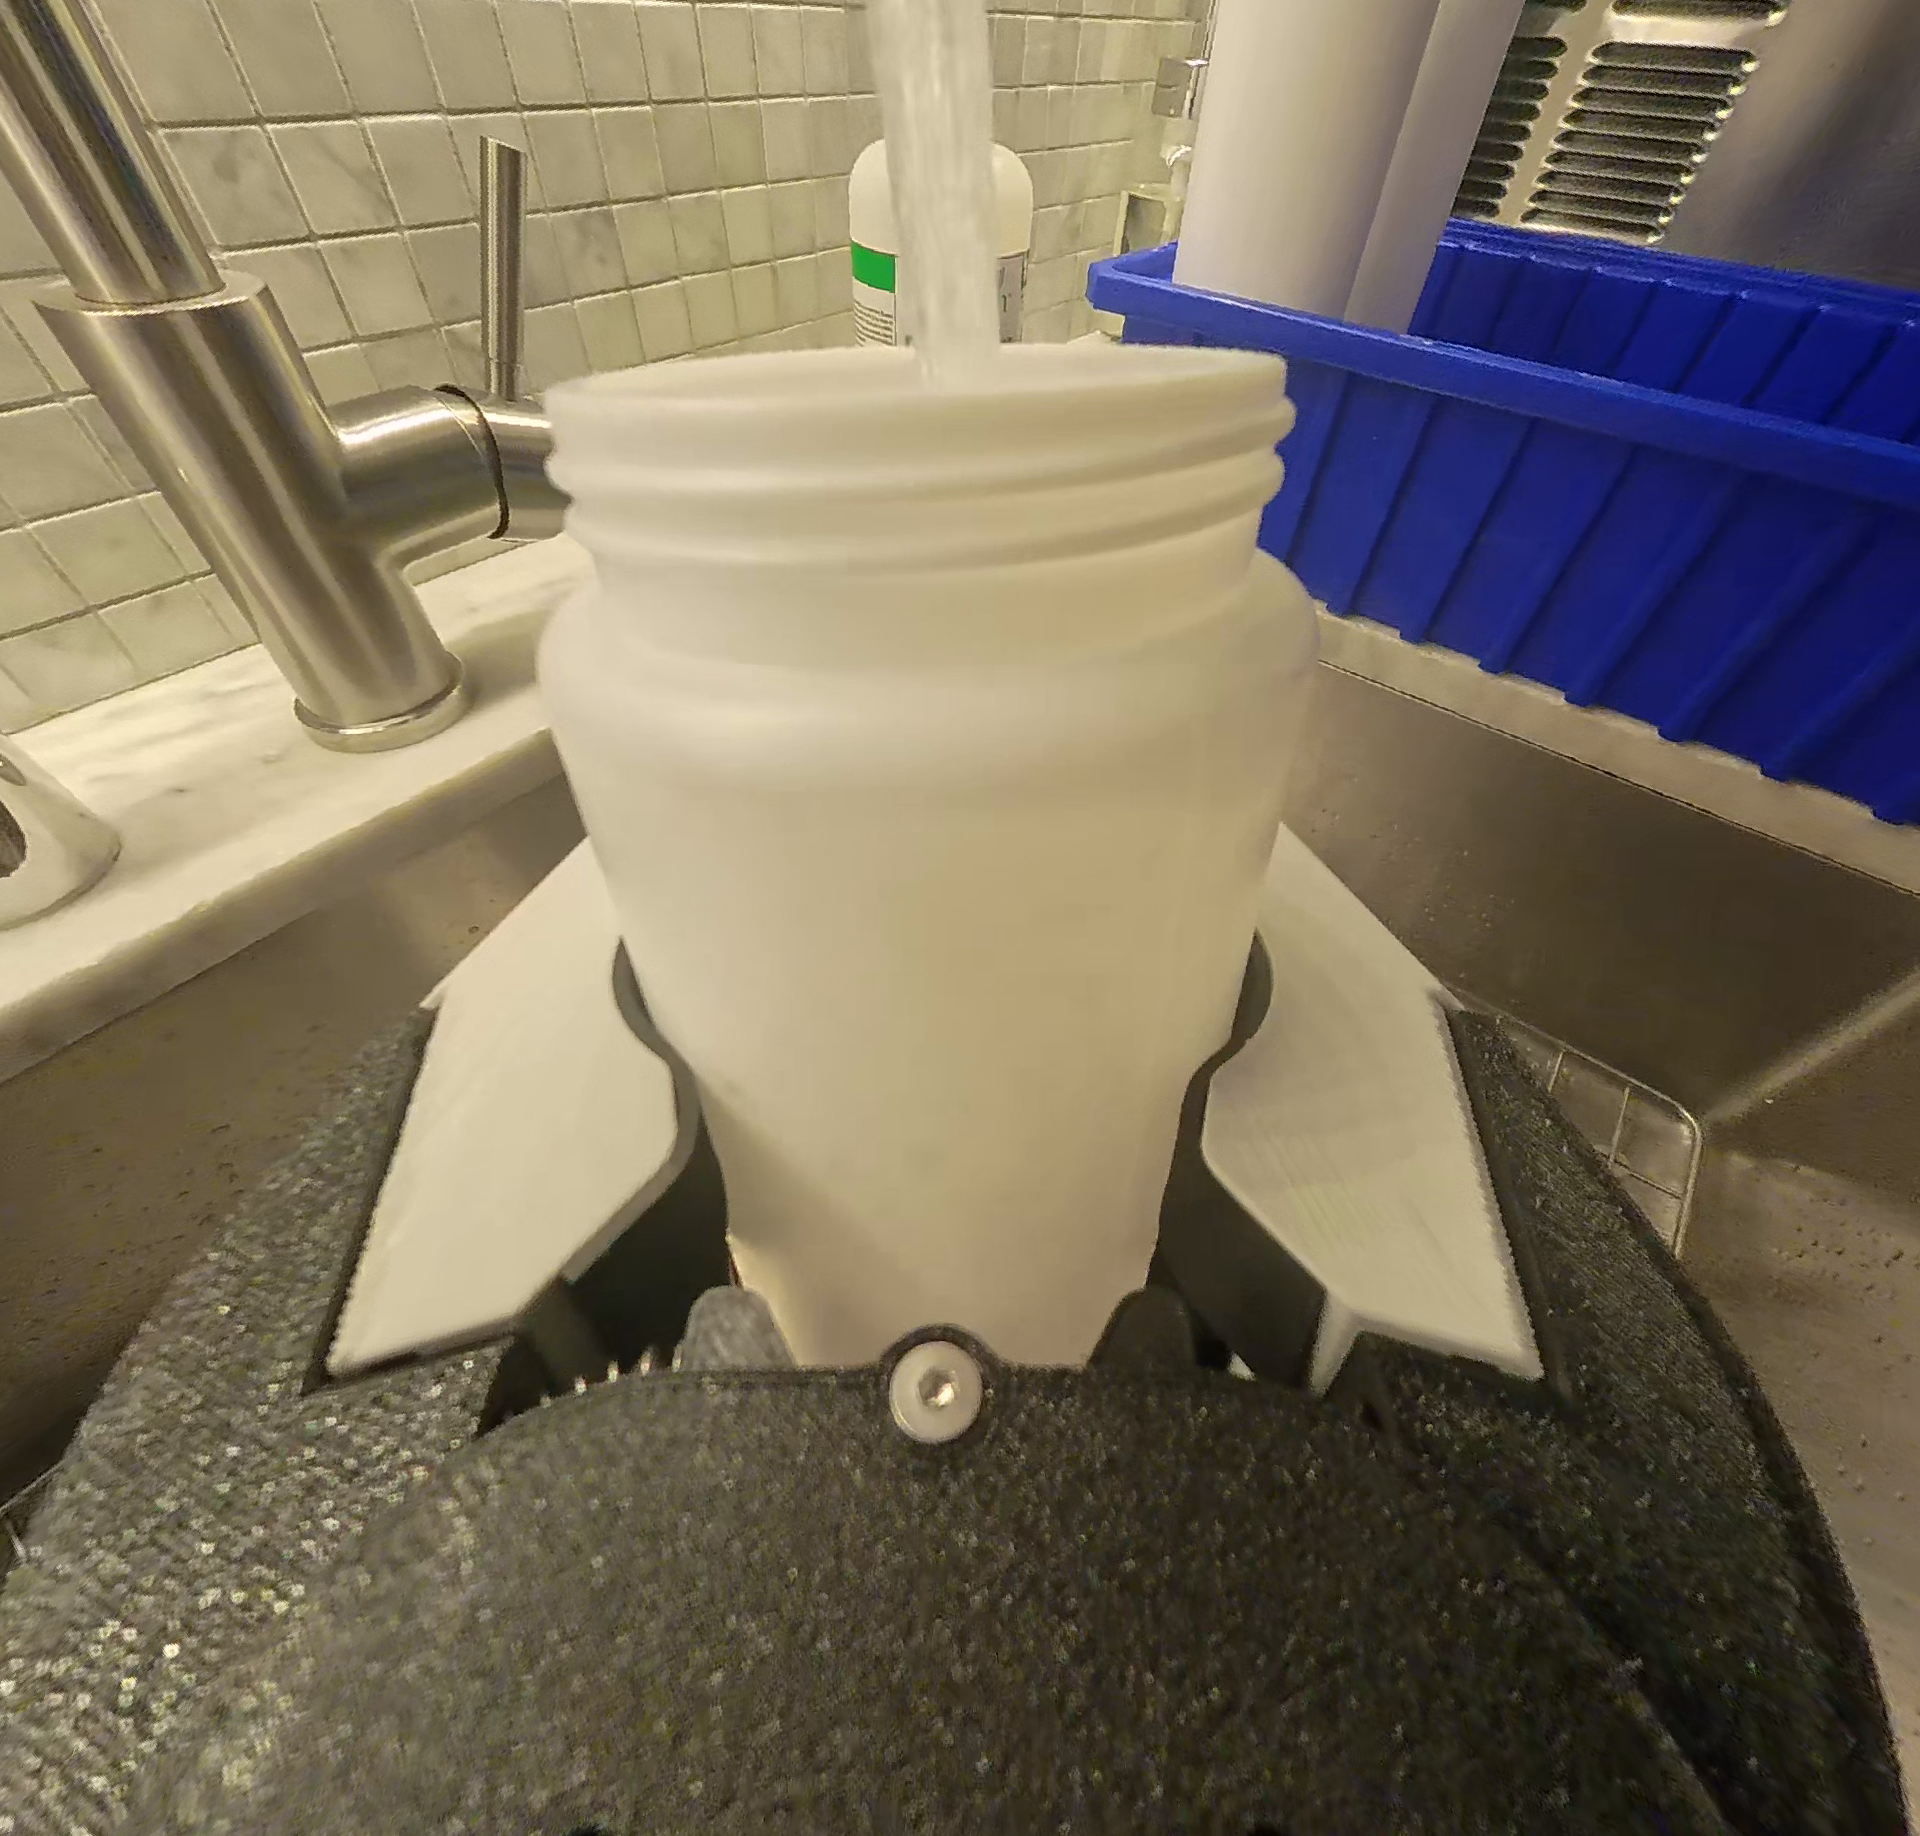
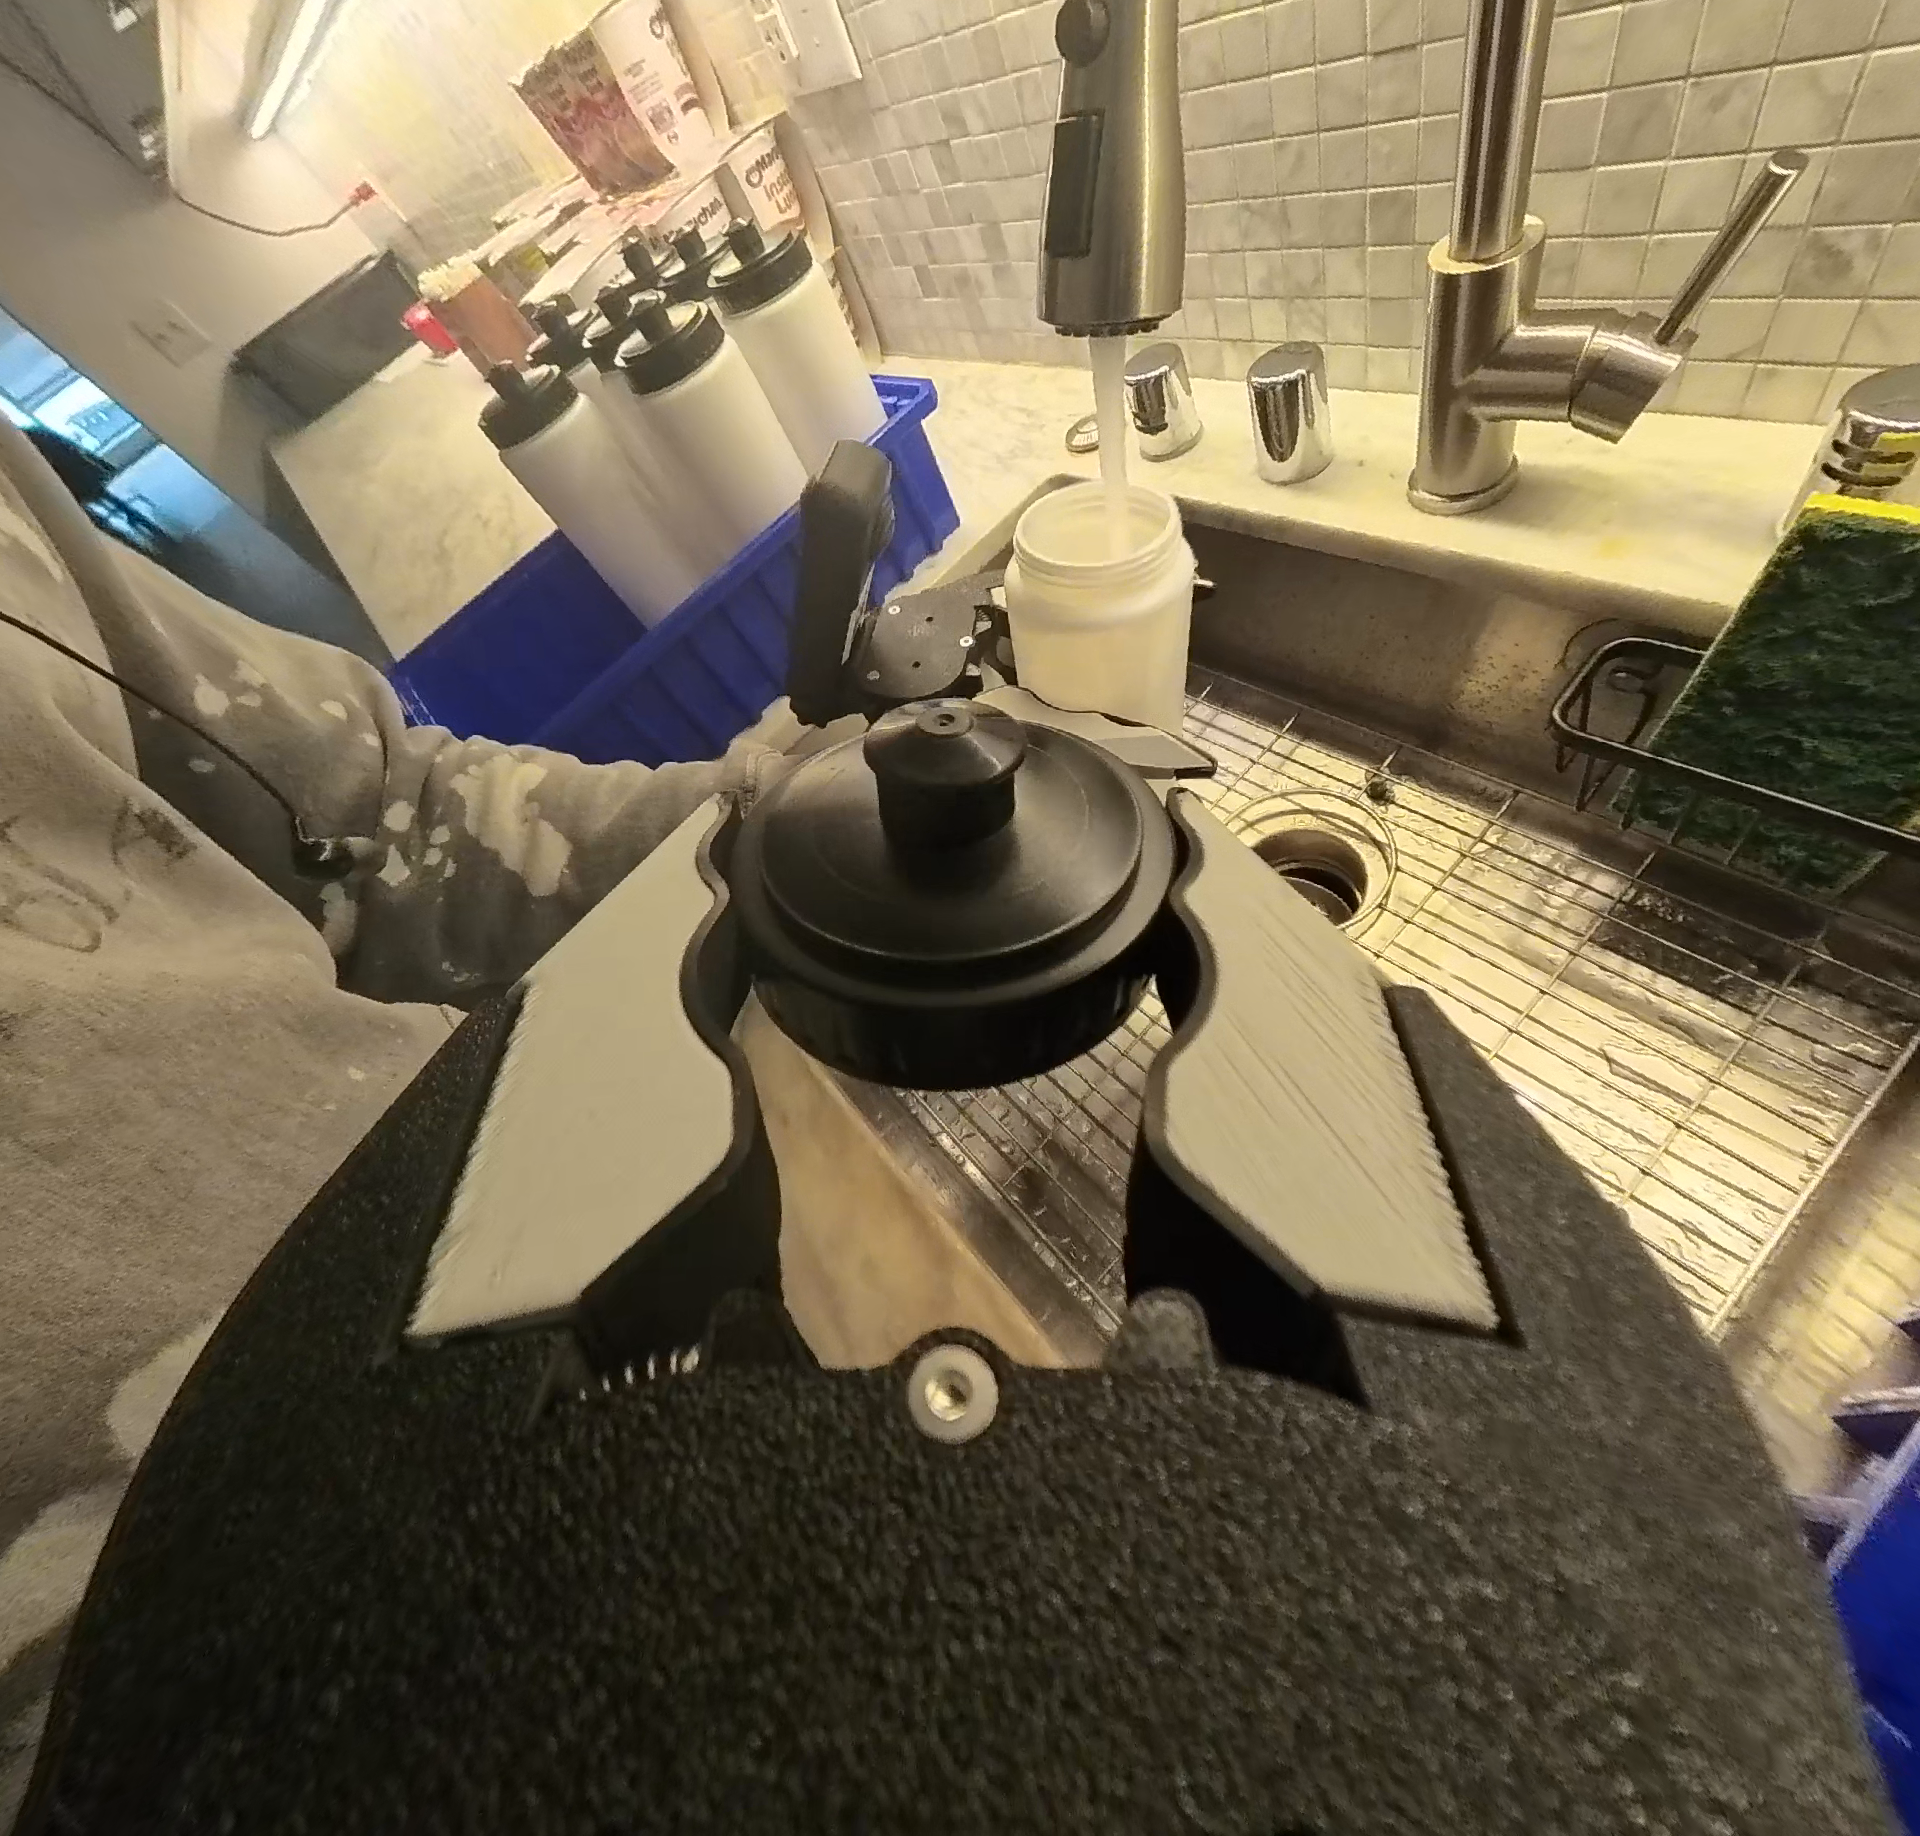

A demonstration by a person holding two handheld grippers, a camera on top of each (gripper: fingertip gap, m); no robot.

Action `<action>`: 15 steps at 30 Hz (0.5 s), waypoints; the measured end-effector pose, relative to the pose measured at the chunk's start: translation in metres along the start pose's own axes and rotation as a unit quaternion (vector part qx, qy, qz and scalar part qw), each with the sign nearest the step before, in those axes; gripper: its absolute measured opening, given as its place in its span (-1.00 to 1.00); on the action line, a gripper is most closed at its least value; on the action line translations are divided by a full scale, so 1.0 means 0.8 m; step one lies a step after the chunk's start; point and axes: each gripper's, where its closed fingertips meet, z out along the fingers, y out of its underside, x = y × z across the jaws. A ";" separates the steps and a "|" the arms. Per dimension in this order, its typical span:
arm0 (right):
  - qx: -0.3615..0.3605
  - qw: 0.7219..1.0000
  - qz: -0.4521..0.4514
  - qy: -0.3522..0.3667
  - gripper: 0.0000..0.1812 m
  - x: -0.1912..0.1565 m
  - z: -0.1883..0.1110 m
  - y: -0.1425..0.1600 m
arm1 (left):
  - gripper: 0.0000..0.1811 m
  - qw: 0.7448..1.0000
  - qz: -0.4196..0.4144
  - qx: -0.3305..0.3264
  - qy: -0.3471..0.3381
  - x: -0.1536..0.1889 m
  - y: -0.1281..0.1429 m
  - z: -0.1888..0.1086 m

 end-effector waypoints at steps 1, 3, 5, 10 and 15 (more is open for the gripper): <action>0.001 1.000 0.000 0.000 -0.13 0.000 0.000 0.000 | 0.16 1.000 0.000 -0.001 0.001 0.000 -0.001 0.000; 0.003 1.000 0.000 0.001 -0.13 -0.001 -0.002 0.000 | 0.16 1.000 0.001 -0.003 0.004 0.001 -0.002 0.000; 0.006 1.000 0.000 0.003 -0.13 -0.001 -0.003 -0.001 | 0.16 1.000 0.001 -0.005 0.005 0.001 -0.003 0.000; 0.012 1.000 -0.003 0.007 -0.13 -0.001 -0.010 -0.002 | 0.17 1.000 -0.001 -0.010 0.005 0.001 -0.001 -0.001; 0.021 1.000 -0.011 0.005 -0.13 -0.004 -0.016 -0.006 | 0.16 1.000 -0.004 -0.009 0.004 0.002 -0.001 0.000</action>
